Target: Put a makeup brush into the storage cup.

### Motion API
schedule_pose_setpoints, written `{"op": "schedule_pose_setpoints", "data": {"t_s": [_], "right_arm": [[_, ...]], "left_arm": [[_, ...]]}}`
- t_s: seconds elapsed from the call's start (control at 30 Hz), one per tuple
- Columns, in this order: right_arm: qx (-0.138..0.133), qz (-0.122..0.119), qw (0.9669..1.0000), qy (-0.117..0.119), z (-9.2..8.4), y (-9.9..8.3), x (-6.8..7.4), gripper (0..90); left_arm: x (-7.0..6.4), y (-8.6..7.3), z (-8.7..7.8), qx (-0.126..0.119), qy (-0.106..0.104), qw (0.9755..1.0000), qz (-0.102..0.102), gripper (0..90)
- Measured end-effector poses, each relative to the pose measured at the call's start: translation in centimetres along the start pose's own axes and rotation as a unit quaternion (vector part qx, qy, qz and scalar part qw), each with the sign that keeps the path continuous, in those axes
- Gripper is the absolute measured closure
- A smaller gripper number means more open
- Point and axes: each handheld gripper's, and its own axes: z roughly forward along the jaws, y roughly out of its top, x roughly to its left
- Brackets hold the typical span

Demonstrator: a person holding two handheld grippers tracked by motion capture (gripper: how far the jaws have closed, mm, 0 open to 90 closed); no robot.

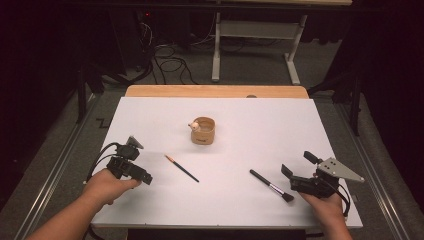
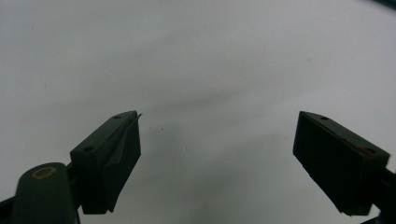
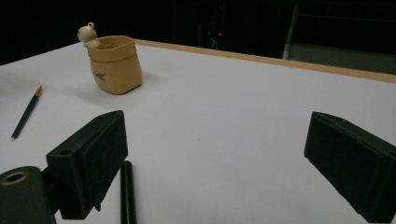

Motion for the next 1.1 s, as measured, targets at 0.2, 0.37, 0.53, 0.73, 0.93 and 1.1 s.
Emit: {"op": "schedule_pose_setpoints", "data": {"t_s": [0.2,0.37,0.53,0.73,0.93,1.1], "right_arm": [[0.001,0.001,1.0000,0.000,0.0,0.0,0.0,6.9],[0.002,0.001,1.0000,0.000,0.1,0.0,0.1,7.2],[0.001,-0.001,1.0000,0.000,0.0,0.0,0.1,7.2],[0.001,0.002,1.0000,-0.002,0.0,0.0,0.0,7.3],[-0.001,0.002,1.0000,-0.001,-0.1,0.0,0.0,7.4],[-0.001,0.000,1.0000,-0.002,-0.1,0.0,0.0,7.4]], "left_arm": [[-0.1,0.2,0.3,0.006,0.002,1.0000,-0.001,15.7],[-0.6,0.6,0.4,-0.003,0.006,1.0000,0.002,15.7],[-1.5,1.2,0.8,-0.006,-0.001,1.0000,0.005,16.2],[-2.8,2.1,1.4,-0.001,-0.009,0.9999,0.013,16.3],[-3.8,2.9,1.5,-0.009,-0.013,0.9997,0.017,16.5],[-4.5,3.4,1.7,-0.014,-0.013,0.9996,0.021,16.6]]}}
